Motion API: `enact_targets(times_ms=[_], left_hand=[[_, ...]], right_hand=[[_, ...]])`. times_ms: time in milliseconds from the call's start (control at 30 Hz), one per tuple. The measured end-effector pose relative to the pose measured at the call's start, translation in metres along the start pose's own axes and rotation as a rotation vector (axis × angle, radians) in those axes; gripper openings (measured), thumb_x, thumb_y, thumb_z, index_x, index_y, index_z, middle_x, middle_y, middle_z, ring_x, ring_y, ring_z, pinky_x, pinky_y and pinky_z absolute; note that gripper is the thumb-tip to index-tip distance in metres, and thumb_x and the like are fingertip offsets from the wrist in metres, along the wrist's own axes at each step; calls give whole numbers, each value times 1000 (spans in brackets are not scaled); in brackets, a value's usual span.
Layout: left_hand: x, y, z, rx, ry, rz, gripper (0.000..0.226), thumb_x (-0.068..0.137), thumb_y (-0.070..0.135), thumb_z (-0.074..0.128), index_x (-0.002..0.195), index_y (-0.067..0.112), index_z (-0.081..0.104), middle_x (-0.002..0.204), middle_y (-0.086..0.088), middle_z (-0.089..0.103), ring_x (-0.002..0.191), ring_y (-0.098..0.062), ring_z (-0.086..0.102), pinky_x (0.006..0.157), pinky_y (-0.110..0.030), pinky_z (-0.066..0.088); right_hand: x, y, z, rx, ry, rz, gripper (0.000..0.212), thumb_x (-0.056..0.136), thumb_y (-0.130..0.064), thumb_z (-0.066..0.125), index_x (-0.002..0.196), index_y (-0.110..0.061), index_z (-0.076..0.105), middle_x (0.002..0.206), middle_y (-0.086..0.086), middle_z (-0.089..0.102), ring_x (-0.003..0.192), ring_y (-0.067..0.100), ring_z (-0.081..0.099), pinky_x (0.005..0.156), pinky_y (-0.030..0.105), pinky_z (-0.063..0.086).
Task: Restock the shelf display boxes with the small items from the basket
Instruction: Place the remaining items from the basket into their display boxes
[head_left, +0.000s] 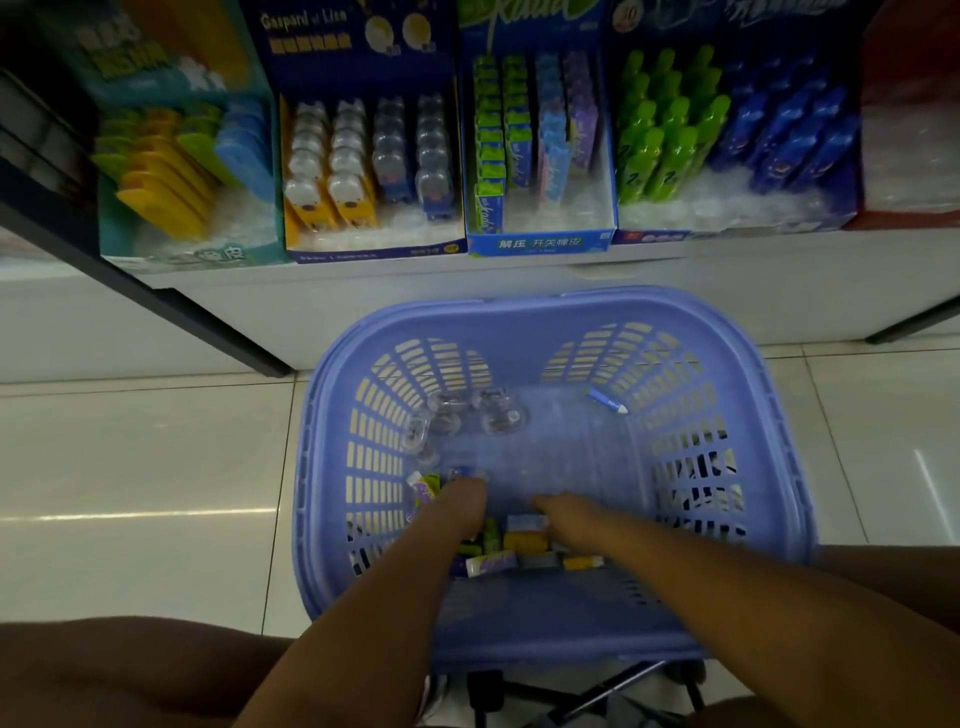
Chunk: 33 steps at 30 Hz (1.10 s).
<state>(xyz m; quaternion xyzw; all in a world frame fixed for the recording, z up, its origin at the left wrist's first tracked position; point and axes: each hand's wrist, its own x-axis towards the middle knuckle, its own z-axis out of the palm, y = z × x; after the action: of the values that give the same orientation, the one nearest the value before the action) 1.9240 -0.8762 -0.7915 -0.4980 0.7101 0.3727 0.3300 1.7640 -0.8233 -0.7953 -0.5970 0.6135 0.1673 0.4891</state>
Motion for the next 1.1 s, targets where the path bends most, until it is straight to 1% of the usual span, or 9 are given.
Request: enact_targets(times_ms=[100, 167, 233, 400, 533, 633, 733, 867, 1100], left_hand=[[1, -2, -1, -62, 43, -8, 40, 93, 8, 54, 131, -2, 48, 137, -22, 48, 127, -33, 46, 105, -36, 37], [-3, -5, -3, -71, 50, -23, 40, 97, 12, 50, 133, -4, 47, 139, -22, 47, 129, -32, 45, 101, -27, 37], [1, -12, -2, -97, 57, -28, 38, 99, 7, 45, 133, -9, 44, 141, -22, 45, 130, -32, 43, 91, -20, 35], [-4, -29, -17, -367, 134, -135, 34, 90, 6, 60, 121, -6, 59, 130, -21, 56, 120, -29, 53, 99, -32, 42], [-14, -31, -24, -743, 195, -197, 19, 75, -2, 74, 92, -7, 67, 105, -24, 66, 95, -30, 63, 86, -38, 52], [-19, -24, -34, -1366, 159, -237, 11, 82, -7, 67, 75, -3, 60, 69, -18, 65, 58, -24, 62, 50, -30, 54], [-23, -7, -53, -1731, 38, -113, 14, 91, -3, 55, 78, 1, 59, 54, -3, 65, 45, -9, 62, 45, -20, 53], [-35, 22, -77, -1978, 47, 89, 17, 96, 0, 48, 83, 1, 59, 71, -7, 68, 59, -12, 66, 53, -20, 56], [-65, 54, -112, -1985, 102, 206, 33, 99, 15, 39, 70, 6, 53, 42, -3, 59, 34, -12, 55, 33, -15, 39]], right_hand=[[-3, 2, -20, 33, 8, 42, 34, 93, -33, 53, 116, -9, 59, 117, 19, 61, 107, 30, 58, 74, 26, 38], [-6, 0, -34, 63, 49, 61, 38, 96, -40, 47, 83, -9, 65, 84, 20, 63, 79, 28, 61, 67, 29, 39], [-8, 2, -45, 132, 90, 65, 51, 97, -39, 47, 53, -14, 44, 56, 9, 45, 51, 17, 47, 59, 31, 46], [-23, -3, -58, 784, 96, 88, 13, 96, -16, 54, 91, -4, 56, 81, 6, 47, 65, 15, 50, 52, 22, 49], [-28, -19, -50, 1145, 144, 120, 23, 95, -13, 54, 114, -1, 55, 82, 7, 53, 65, 15, 52, 56, 23, 48], [-30, -31, -47, 1211, 223, 83, 14, 96, -17, 52, 106, -6, 55, 76, 5, 54, 60, 14, 52, 47, 18, 45], [-31, -43, -54, 1333, 377, -52, 20, 97, -15, 50, 110, -1, 55, 71, 5, 50, 54, 12, 49, 43, 17, 39], [-46, -62, -74, 1396, 483, -267, 25, 97, -16, 50, 108, 4, 60, 71, 6, 61, 49, 9, 49, 42, 17, 36], [-75, -96, -104, 1105, 684, -383, 19, 94, -19, 56, 102, -4, 64, 77, 5, 65, 57, 8, 58, 52, 19, 46]])
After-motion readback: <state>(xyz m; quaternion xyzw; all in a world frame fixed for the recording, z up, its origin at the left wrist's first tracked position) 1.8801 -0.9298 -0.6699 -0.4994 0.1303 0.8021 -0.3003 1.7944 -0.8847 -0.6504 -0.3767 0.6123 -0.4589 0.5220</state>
